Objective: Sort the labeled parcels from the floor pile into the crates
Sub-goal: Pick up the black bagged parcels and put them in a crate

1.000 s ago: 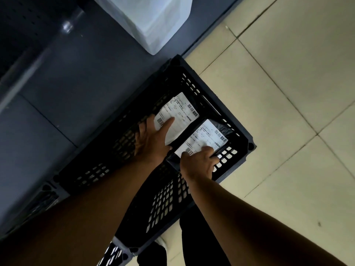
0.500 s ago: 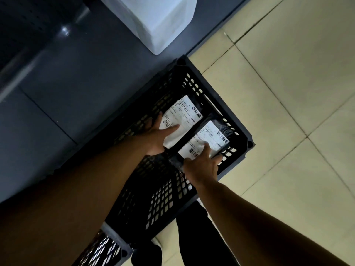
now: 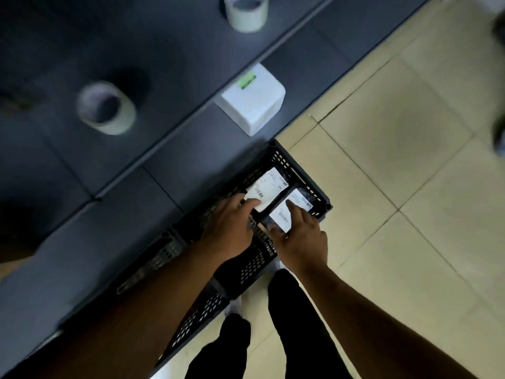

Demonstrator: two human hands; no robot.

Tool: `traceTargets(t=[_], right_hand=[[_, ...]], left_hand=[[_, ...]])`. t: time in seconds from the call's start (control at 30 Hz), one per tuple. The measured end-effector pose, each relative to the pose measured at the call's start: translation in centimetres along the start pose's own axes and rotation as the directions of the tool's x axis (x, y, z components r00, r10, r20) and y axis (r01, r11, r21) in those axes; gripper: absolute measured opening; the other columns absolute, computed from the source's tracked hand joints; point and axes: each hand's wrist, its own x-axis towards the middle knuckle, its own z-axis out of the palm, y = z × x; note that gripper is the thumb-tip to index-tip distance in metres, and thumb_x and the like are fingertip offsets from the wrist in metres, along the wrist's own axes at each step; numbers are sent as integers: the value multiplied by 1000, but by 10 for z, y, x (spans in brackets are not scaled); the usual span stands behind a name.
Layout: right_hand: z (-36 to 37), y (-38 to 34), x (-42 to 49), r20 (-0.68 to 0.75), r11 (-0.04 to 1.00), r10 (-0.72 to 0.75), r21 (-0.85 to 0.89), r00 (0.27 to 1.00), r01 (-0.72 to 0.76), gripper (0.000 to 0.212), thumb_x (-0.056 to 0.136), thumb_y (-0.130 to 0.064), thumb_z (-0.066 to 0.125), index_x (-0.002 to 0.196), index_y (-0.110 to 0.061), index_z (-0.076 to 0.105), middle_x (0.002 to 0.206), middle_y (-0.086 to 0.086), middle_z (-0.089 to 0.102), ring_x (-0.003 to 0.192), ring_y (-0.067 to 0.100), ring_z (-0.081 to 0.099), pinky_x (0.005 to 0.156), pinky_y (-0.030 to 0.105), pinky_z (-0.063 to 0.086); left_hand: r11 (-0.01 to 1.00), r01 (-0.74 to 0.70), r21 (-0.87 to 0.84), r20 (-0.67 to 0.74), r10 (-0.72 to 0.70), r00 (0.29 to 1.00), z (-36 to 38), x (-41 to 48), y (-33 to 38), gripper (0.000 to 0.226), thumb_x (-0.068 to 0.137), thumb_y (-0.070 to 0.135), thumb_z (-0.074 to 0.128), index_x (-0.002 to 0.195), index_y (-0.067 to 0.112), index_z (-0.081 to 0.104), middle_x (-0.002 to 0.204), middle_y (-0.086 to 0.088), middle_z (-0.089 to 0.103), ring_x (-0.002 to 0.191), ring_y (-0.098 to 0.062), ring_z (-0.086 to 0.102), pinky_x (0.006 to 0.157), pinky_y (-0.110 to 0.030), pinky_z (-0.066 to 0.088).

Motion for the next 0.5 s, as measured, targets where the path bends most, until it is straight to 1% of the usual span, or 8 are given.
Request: traceTargets(t=[0.1, 0.2, 0.27, 0.33, 0.43, 0.5], right_hand=[[-52, -40, -69, -83, 989, -126, 70, 989, 132, 79, 88, -70, 37, 155, -28, 34, 146, 6, 58, 135, 31, 52, 102, 51, 50], [-98, -78, -137, -173, 955, -251, 116, 952, 273, 79, 89, -69, 41, 155, -26, 37, 144, 9, 60, 139, 29, 50, 103, 52, 48], [-124, -99, -178, -232, 926, -321, 125, 918, 355, 78, 89, -71, 43, 154, -29, 38, 144, 5, 60, 138, 26, 51, 103, 50, 48], [-149, -116, -215, -279, 887, -386, 148, 879, 437, 75, 89, -68, 51, 153, -31, 40, 140, 2, 63, 130, 24, 57, 100, 46, 51], [-189, -136, -266, -339, 794, -495, 196, 800, 575, 71, 88, -63, 59, 150, -35, 40, 119, -9, 71, 113, 18, 66, 93, 42, 54], [-214, -146, -291, -369, 733, -554, 209, 746, 648, 66, 88, -58, 65, 146, -38, 43, 104, -15, 71, 102, 14, 67, 90, 40, 54]], left_hand=[[998, -54, -43, -118, 49, 992, -69, -76, 23, 72, 85, 4, 55, 147, 38, 43, 151, 7, 42, 138, -24, 35, 115, -46, 38], [993, -100, -56, -258, 82, 963, -131, -151, 47, 69, 84, 6, 54, 145, 38, 48, 144, 8, 50, 133, -23, 42, 113, -41, 40], [990, -135, -47, -338, 112, 934, -160, -200, 60, 64, 84, 9, 56, 142, 36, 51, 142, 8, 53, 131, -23, 45, 112, -42, 41], [982, -182, -54, -417, 144, 898, -179, -248, 72, 59, 85, 13, 57, 140, 35, 54, 141, 9, 55, 131, -21, 47, 112, -41, 41], [967, -247, -63, -481, 187, 857, -197, -319, 86, 54, 89, 19, 60, 140, 34, 53, 143, 11, 54, 132, -17, 49, 112, -37, 40], [965, -253, -74, -510, 182, 841, -204, -360, 94, 52, 92, 23, 61, 142, 36, 51, 144, 10, 54, 133, -16, 49, 111, -34, 40]])
